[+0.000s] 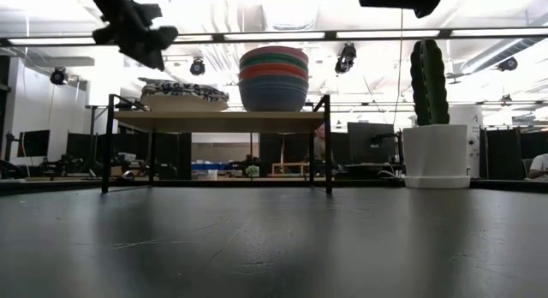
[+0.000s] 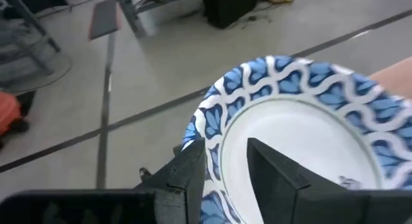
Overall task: Place and stack bowls onto a shelf
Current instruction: Stack the white patterned bowl on top of the white patterned bowl on the shelf
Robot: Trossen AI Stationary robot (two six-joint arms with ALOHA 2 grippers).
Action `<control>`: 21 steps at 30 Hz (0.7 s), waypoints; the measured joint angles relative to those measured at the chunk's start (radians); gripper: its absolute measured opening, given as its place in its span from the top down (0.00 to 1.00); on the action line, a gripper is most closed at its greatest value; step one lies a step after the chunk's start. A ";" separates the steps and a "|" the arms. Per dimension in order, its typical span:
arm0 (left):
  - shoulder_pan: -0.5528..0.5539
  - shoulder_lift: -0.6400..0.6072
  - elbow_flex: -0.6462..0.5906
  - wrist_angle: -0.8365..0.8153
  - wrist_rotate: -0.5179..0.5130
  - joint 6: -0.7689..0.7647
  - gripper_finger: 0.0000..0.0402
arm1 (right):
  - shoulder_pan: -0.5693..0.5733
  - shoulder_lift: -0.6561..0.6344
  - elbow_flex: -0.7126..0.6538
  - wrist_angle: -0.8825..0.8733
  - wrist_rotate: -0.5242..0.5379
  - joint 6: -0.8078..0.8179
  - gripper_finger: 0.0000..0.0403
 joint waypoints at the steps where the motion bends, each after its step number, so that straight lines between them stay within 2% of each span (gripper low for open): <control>1: 0.004 0.013 0.000 0.001 -0.001 0.003 0.77 | 0.000 0.011 0.000 0.004 0.018 0.001 0.52; 6: 0.030 0.077 0.000 0.006 -0.002 0.006 0.81 | 0.000 0.044 0.000 0.016 0.072 -0.001 0.52; 13: 0.056 0.157 0.000 0.005 0.000 -0.014 0.86 | 0.000 0.047 0.000 0.018 0.074 0.006 0.52; 21: 0.051 0.157 0.015 -0.024 0.057 -0.055 0.90 | 0.000 0.047 0.000 0.018 0.074 -0.006 0.52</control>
